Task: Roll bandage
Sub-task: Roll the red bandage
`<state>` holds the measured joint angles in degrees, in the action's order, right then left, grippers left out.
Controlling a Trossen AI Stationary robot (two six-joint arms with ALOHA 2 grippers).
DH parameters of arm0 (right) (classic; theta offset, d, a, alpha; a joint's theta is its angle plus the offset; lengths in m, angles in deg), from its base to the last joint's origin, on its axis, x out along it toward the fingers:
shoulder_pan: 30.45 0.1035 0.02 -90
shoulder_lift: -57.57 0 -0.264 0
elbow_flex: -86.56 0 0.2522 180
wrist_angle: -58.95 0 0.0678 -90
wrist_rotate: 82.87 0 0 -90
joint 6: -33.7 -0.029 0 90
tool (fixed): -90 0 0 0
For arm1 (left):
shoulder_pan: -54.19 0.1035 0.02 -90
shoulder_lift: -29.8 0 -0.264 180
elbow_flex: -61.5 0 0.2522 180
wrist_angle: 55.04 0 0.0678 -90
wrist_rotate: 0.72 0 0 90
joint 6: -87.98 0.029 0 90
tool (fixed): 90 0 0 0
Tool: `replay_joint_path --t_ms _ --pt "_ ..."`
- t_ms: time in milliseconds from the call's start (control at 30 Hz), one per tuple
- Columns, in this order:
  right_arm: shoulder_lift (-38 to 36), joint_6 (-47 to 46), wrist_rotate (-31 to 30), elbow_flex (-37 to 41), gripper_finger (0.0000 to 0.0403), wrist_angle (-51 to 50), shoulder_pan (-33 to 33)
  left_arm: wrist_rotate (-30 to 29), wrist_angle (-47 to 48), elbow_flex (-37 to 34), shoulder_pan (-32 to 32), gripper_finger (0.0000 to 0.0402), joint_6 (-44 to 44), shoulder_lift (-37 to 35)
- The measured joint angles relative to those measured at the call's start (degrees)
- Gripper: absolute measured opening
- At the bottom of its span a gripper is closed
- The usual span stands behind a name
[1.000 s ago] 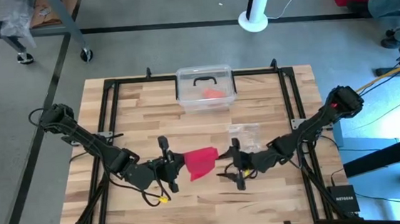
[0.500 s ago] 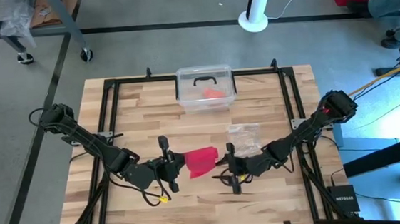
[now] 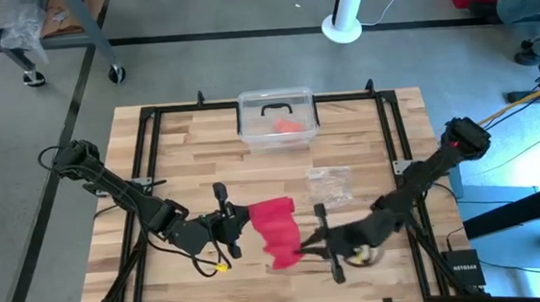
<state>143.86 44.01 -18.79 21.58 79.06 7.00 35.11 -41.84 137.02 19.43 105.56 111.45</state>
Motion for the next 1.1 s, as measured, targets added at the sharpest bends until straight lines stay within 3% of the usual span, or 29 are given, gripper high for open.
replay_joint_path --t_ms 133,267,433,600,733,900,1100 --pt "-2.9 12.2 -2.9 -8.1 0.0007 -3.8 1.3 2.2 0.0 0.0 0.3 0.0004 -1.0 0.0" --pt "-5.3 17.5 -8.3 -17.8 0.0014 -13.1 -2.7 7.0 -0.3 0.0 0.4 0.0004 -0.1 0.4" --pt "-7.4 16.1 -12.2 -26.5 0.0004 -28.8 -11.5 9.7 1.6 0.0 0.3 0.0004 0.8 0.9" --pt "-10.1 7.3 -13.9 -26.4 0.0009 -41.1 -21.9 12.3 1.0 0.4 -1.6 0.0004 2.3 0.9" --pt "-10.7 -1.6 -8.9 -22.6 0.0007 -48.7 -29.0 12.6 0.9 3.2 -4.5 0.0004 2.8 0.5" --pt "-10.4 -12.5 0.9 -16.1 0.0022 -49.6 -34.0 12.5 0.9 6.7 -7.2 0.0004 2.9 0.4" --pt "-10.3 -20.4 8.2 -11.3 0.0113 -50.7 -35.3 12.5 1.0 7.7 -8.5 0.0004 2.6 0.3"
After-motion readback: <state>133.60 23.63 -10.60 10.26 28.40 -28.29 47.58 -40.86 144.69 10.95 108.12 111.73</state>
